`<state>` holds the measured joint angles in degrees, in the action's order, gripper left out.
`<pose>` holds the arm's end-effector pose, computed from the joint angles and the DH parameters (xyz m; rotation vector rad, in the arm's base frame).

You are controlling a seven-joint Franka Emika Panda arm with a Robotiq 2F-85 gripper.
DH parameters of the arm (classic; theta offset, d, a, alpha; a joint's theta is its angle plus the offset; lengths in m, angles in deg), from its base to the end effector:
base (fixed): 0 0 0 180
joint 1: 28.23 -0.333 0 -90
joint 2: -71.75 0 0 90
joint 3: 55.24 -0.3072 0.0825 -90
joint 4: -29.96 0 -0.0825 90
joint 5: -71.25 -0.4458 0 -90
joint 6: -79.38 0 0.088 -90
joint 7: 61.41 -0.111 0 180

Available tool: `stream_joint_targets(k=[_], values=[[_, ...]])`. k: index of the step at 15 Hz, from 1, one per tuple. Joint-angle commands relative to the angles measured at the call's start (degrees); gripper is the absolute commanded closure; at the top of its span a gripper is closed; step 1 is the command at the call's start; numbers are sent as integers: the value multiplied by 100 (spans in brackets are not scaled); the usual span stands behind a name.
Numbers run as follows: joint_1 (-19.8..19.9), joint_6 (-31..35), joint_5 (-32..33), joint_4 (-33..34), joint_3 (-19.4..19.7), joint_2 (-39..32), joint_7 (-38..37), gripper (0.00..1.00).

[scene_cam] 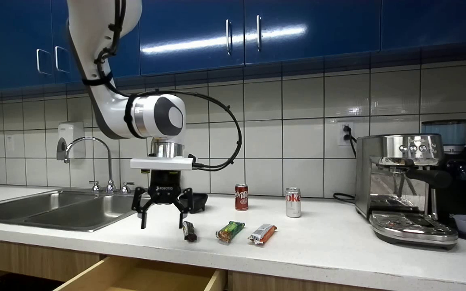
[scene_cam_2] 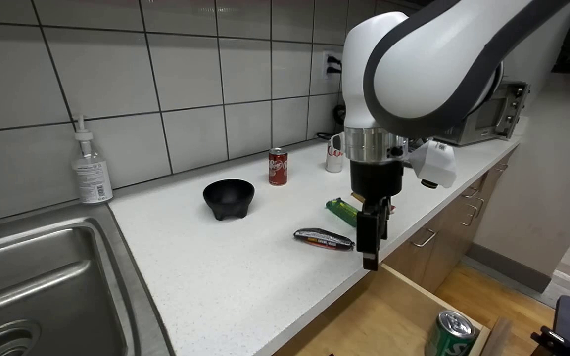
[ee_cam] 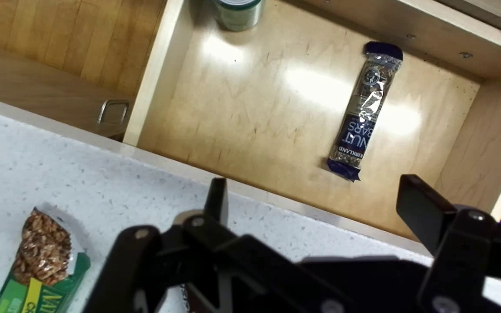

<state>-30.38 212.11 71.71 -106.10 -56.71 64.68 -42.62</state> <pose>0.5186 0.0330 0.1955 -3.0461 -0.6131 0.2807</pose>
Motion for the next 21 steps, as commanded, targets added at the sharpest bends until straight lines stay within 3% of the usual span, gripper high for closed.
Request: stream_joint_targets(k=[1, 11, 21], values=[[56, 289, 175, 51, -34, -66, 36, 0], [96, 781, 309, 396, -73, -623, 299, 0], [206, 834, 434, 1187, -58, -1301, 414, 0]])
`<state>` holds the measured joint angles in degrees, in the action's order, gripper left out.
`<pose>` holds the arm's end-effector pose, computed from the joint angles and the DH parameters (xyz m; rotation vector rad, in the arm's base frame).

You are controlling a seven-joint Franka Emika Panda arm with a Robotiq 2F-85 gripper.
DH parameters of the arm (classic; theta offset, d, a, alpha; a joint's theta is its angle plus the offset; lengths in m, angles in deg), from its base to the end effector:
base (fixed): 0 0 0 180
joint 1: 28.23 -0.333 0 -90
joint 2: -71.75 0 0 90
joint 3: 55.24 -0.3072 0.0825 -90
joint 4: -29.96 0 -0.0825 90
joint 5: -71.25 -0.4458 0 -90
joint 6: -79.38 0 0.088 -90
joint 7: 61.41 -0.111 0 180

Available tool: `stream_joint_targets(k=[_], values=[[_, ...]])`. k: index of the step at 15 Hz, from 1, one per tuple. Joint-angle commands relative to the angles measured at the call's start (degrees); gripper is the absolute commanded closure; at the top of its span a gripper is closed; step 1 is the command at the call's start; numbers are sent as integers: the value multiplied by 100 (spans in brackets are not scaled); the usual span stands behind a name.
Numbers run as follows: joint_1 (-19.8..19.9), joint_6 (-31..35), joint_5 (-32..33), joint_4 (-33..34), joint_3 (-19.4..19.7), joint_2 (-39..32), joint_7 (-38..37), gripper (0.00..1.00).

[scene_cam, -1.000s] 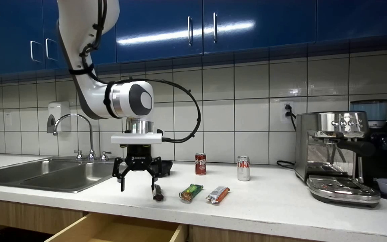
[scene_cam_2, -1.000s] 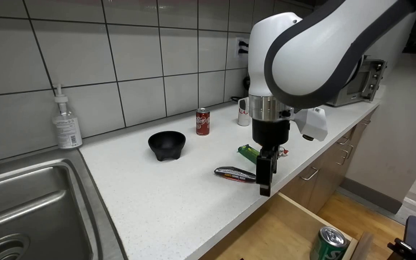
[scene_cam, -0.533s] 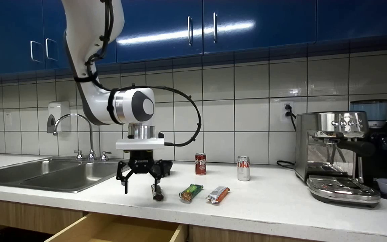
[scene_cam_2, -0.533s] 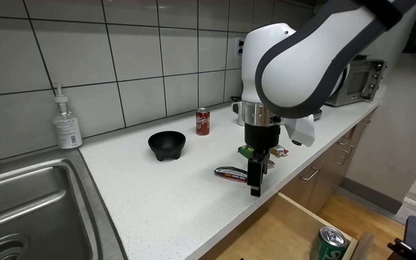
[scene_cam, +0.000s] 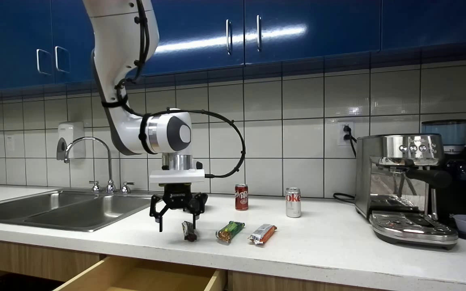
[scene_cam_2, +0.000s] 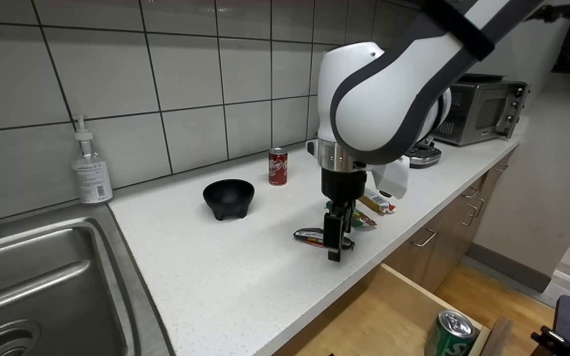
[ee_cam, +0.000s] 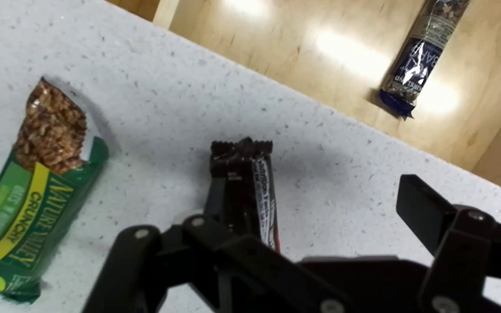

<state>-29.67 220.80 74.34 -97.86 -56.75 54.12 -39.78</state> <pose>0.5717 0.0301 0.1636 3.0406 0.7302 -0.1143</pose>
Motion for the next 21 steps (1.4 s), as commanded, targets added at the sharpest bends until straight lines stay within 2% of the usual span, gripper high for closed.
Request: stream_joint_targets(k=[1, 12, 13, 14, 21], values=[[154, -43, 175, 451, -64, -308, 147, 0], [248, -109, 198, 1191, -126, -877, 385, 0], [255, -112, 194, 1224, -128, -898, 396, 8], [263, -101, 187, 1247, -135, -915, 412, 26], [293, -51, 191, 1240, -134, -856, 433, 81]])
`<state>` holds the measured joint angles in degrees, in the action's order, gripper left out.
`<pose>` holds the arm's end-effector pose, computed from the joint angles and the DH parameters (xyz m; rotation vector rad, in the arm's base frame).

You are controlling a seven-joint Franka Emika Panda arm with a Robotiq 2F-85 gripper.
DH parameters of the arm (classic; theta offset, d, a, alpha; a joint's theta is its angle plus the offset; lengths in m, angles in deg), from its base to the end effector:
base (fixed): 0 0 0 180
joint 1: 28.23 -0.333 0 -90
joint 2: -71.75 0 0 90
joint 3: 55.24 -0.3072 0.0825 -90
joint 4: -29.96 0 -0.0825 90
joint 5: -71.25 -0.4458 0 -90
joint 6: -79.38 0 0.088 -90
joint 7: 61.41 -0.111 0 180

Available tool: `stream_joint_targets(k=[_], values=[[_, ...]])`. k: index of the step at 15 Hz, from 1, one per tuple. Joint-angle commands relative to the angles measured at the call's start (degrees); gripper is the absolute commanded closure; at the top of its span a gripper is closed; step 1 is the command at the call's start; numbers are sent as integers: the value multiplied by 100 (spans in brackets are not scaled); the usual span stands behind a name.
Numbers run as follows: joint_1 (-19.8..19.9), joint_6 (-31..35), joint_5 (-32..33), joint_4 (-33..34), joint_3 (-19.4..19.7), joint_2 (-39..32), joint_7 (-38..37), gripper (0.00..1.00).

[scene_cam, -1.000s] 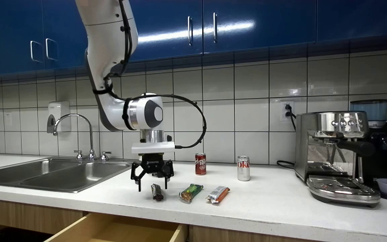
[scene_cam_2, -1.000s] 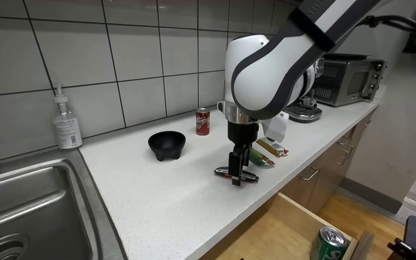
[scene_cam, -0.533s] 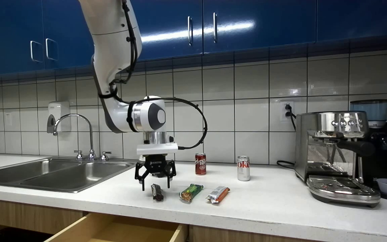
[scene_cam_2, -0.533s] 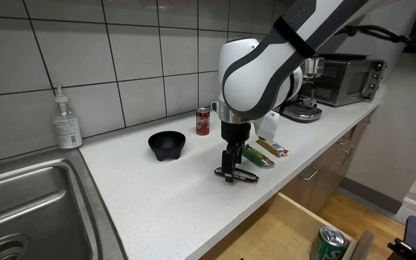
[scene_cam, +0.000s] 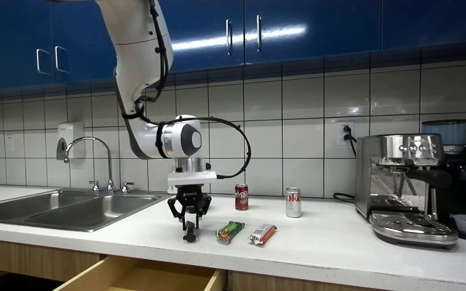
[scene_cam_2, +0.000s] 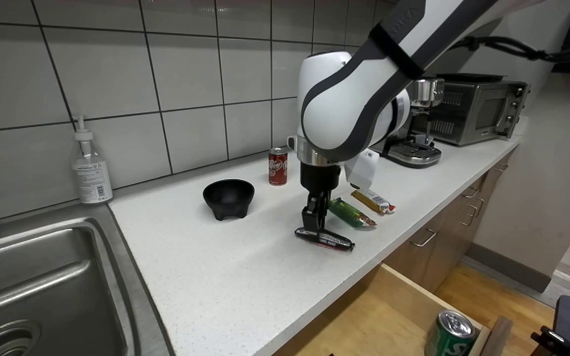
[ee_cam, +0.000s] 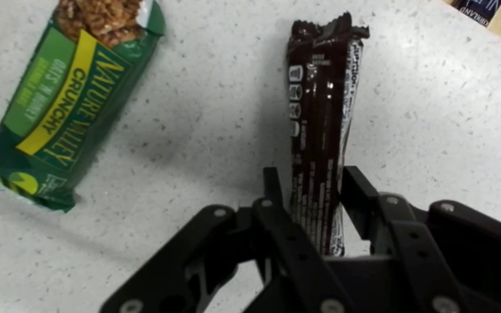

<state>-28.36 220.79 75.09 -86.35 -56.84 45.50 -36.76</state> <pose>0.6319 0.0194 0.1556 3.0159 0.7869 -0.0389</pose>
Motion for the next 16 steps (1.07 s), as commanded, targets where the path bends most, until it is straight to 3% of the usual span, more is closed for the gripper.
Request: stream_joint_targets(k=[1, 3, 16], values=[[168, -41, 112, 74, -126, 18, 131, 89], [176, -24, 111, 36, -125, 42, 135, 100], [238, 58, 82, -157, -126, 227, 152, 96]])
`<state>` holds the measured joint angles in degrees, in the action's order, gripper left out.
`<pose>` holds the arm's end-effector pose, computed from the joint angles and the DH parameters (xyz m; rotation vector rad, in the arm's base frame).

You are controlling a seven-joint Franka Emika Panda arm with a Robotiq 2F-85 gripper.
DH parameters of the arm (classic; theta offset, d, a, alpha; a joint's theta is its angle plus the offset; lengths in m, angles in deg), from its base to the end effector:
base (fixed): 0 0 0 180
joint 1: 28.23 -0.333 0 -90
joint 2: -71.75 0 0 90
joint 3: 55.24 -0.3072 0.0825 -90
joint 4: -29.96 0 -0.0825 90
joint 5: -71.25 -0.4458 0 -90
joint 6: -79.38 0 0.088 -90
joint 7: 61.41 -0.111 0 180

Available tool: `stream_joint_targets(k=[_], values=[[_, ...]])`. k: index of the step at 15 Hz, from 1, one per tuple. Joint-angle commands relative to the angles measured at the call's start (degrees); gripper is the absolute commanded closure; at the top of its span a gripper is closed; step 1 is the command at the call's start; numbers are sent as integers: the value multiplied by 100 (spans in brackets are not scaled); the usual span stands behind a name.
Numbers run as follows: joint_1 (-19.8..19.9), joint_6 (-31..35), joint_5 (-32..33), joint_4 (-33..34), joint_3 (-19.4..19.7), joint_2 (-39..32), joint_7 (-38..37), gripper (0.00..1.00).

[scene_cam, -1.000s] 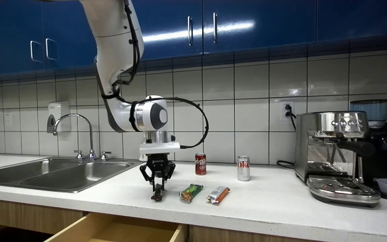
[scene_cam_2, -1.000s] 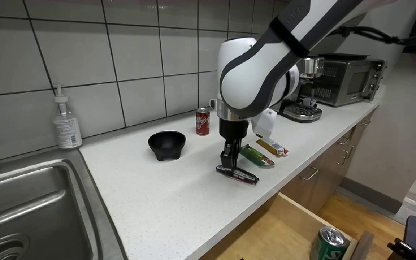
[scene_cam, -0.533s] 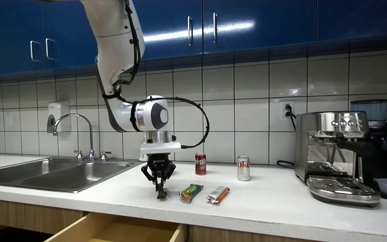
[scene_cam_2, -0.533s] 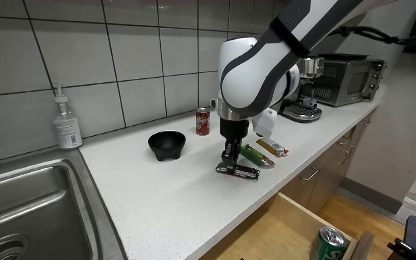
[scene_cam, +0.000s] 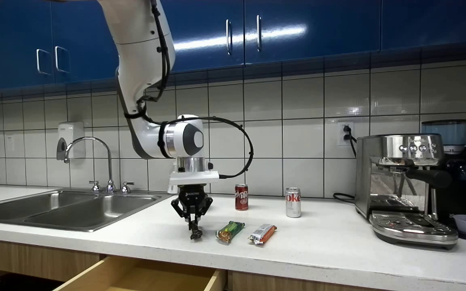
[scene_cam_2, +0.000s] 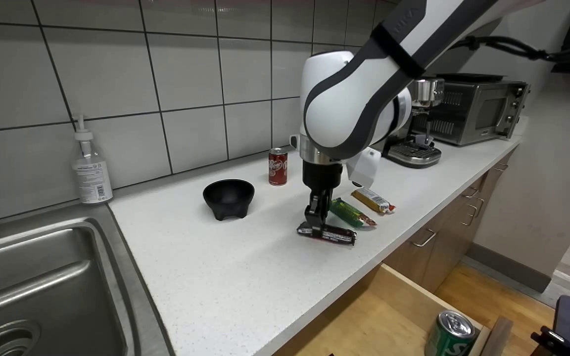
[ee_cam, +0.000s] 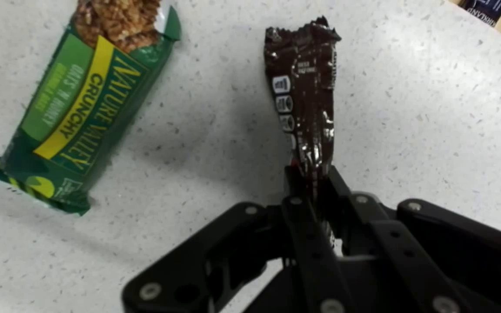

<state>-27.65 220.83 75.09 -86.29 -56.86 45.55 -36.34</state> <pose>0.6327 0.0118 0.1566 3.0177 0.7797 -0.0353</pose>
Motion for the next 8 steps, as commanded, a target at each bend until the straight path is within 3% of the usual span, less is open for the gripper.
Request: stream_joint_targets(k=[1, 8], values=[[172, 56, 81, -182, -123, 250, 108, 96], [223, -8, 29, -374, -104, 559, 81, 96]])
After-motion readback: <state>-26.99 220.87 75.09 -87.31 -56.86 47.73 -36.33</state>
